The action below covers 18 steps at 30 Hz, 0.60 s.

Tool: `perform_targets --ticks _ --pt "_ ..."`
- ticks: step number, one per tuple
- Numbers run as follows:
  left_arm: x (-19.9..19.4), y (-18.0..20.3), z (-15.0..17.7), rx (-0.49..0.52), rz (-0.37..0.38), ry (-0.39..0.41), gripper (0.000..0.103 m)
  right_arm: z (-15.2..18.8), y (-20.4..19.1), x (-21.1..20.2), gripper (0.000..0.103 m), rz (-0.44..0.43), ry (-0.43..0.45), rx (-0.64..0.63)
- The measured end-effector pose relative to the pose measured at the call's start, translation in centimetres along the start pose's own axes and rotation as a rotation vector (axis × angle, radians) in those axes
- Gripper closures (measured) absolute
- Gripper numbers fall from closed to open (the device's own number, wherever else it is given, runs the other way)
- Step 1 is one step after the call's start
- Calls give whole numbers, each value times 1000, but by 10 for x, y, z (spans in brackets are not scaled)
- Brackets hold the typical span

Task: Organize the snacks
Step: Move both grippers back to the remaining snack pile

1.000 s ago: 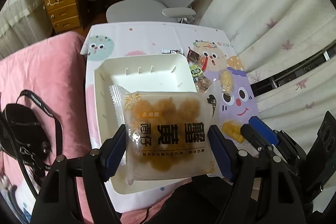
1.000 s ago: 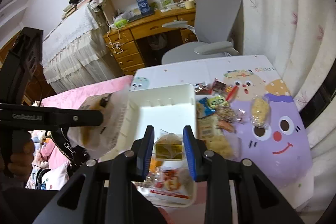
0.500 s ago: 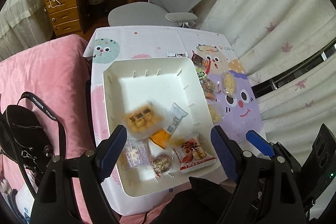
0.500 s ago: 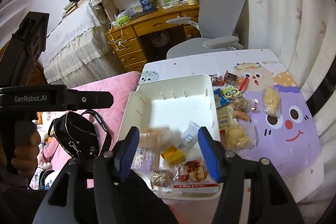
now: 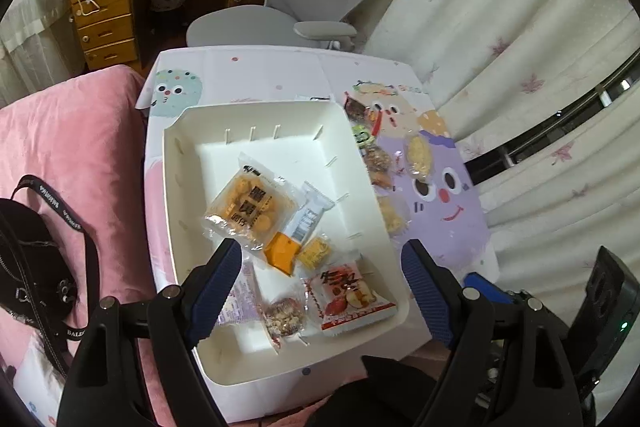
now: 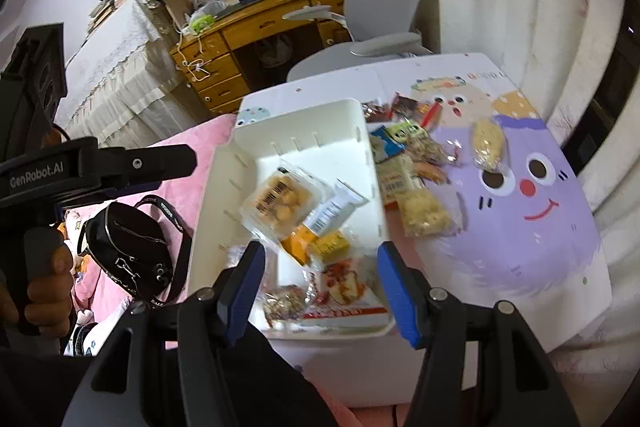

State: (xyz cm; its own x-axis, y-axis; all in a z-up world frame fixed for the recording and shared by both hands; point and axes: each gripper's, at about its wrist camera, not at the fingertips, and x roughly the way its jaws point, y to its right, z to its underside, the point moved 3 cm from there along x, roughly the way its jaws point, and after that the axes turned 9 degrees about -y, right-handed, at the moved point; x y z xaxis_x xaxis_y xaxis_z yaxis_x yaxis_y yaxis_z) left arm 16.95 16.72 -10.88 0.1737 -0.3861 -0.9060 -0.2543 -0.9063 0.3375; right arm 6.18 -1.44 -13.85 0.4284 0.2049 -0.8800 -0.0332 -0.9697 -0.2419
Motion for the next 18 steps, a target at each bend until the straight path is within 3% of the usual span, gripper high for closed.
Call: perform_targets --ticks 9,18 --pt "16 27 5 -24 -57 26 22 0 55 16 44 -48 -87 115" --pt "46 84 10 -101 -88 0 22 -12 126 15 44 -90 -164 113"
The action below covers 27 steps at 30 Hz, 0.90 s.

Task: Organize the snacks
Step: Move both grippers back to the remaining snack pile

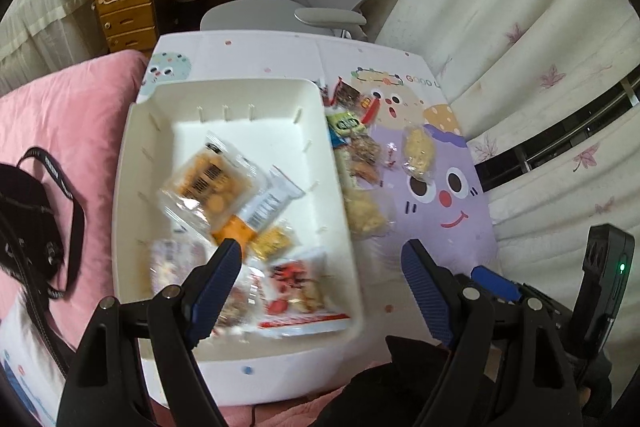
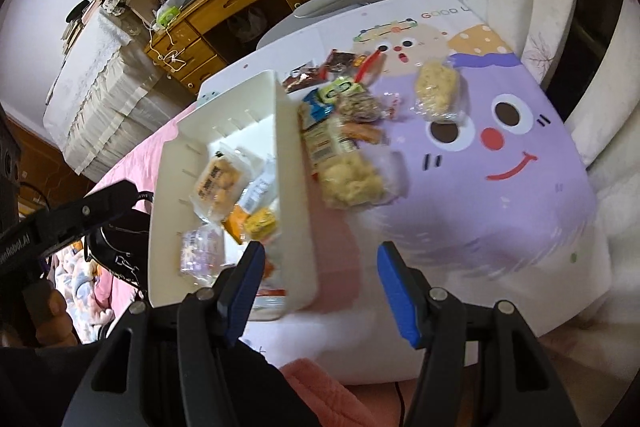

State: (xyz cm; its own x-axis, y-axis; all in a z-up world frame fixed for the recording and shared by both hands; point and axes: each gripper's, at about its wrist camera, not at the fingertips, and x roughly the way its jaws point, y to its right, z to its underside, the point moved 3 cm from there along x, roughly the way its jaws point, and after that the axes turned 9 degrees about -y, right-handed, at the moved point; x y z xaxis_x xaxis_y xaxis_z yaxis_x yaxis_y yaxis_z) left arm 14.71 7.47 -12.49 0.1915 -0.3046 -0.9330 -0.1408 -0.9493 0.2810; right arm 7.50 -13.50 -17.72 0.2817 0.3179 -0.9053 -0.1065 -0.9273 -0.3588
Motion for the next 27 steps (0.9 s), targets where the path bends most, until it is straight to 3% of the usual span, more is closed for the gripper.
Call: perform_targets --ticks 16,21,27 --pt "45 81 30 -222 -73 -7 19 -38 96 -11 44 -44 -96 -164" --pt "58 92 33 -284 -117 -26 18 -44 122 -9 44 -43 -104 -150" --pt "79 92 21 -396 -100 -59 17 -50 143 -7 44 -44 -98 -129"
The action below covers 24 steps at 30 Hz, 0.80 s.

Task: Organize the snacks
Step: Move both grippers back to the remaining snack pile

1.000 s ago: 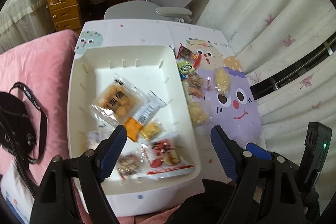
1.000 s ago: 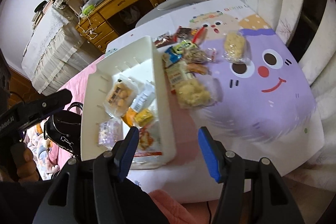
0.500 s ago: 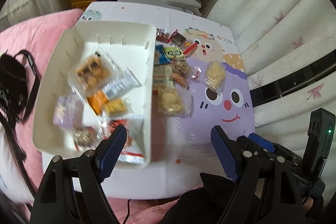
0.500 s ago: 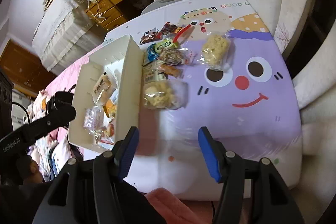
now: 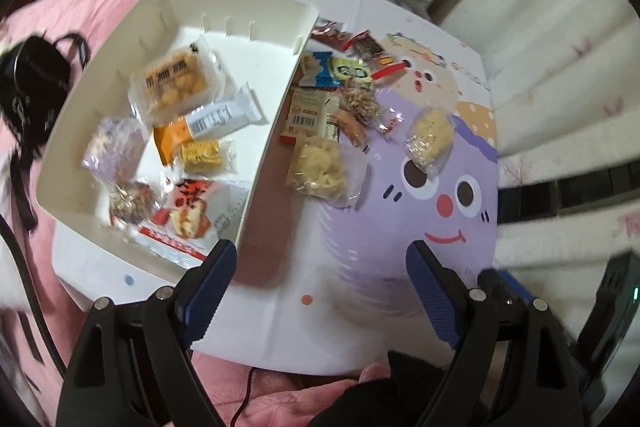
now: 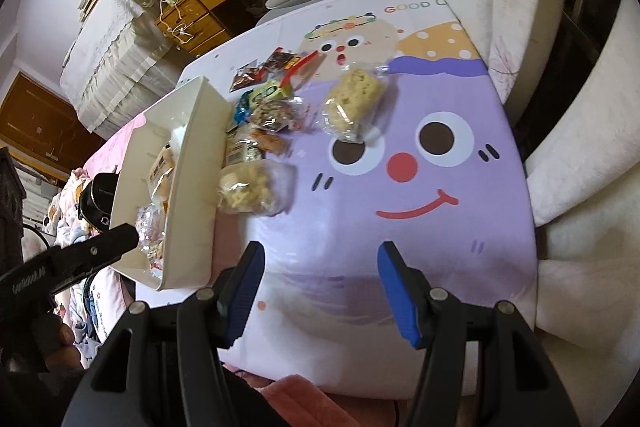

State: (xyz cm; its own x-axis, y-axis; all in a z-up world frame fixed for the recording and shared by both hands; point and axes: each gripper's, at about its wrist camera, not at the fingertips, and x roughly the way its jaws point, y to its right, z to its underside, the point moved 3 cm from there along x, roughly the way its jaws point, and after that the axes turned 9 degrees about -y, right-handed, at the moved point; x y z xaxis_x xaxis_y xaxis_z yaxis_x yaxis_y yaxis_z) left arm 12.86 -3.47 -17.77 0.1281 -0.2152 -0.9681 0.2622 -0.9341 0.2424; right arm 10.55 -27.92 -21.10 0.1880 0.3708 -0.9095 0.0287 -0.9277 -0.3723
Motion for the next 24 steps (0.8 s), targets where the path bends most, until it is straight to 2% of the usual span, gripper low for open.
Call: perform_targets --ticks 9,16,18,20,24 --pt "33 15 -20 -167 -20 -69 17 -21 11 8 44 23 6 -6" --pt "68 8 -40 -351 -40 -130 17 -49 12 23 43 48 19 -51" --pt "78 9 -45 -368 -52 -159 17 -58 13 28 40 57 32 -64" --pt "87 8 -50 -394 -63 -184 17 -66 13 32 32 61 47 -70" --pt "103 4 -56 -458 -80 -223 17 -85 13 46 32 66 71 -91"
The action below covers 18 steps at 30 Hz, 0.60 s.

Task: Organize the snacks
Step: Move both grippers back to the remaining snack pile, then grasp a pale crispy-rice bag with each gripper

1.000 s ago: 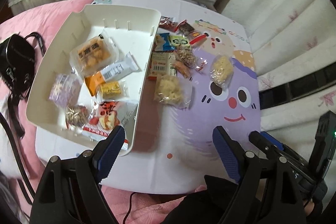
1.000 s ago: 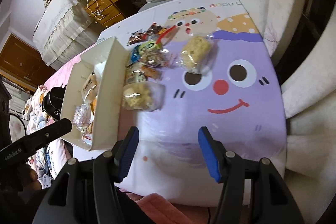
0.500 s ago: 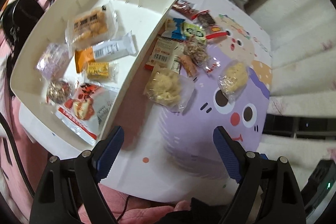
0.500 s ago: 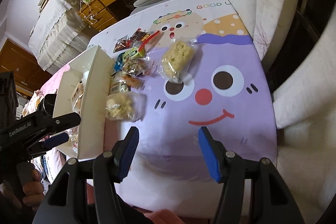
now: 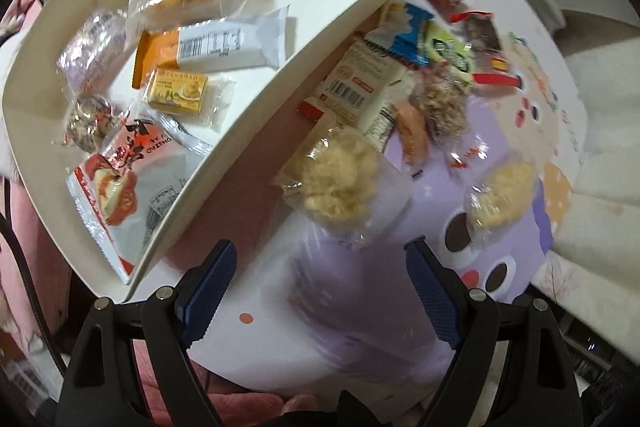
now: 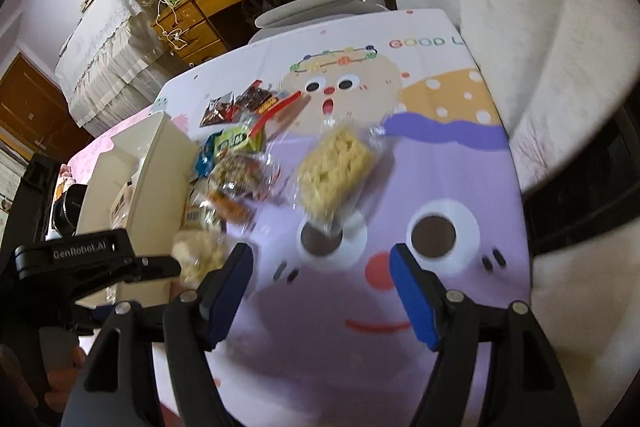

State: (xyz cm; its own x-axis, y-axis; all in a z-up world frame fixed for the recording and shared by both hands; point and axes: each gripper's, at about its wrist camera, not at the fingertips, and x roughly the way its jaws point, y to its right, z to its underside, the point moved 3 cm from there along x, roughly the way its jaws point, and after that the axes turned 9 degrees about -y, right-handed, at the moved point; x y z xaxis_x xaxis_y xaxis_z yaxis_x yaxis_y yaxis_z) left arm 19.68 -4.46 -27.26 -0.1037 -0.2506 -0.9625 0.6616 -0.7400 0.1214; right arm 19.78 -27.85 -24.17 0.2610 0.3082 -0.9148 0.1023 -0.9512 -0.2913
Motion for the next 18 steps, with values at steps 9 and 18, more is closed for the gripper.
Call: perform_targets --ticks 9,18 --pt "30 1 -25 -95 -51 -73 17 -29 -6 41 32 68 74 -141" --pt "48 11 -37 -121 2 -71 17 -43 -4 78 32 126 130 -195"
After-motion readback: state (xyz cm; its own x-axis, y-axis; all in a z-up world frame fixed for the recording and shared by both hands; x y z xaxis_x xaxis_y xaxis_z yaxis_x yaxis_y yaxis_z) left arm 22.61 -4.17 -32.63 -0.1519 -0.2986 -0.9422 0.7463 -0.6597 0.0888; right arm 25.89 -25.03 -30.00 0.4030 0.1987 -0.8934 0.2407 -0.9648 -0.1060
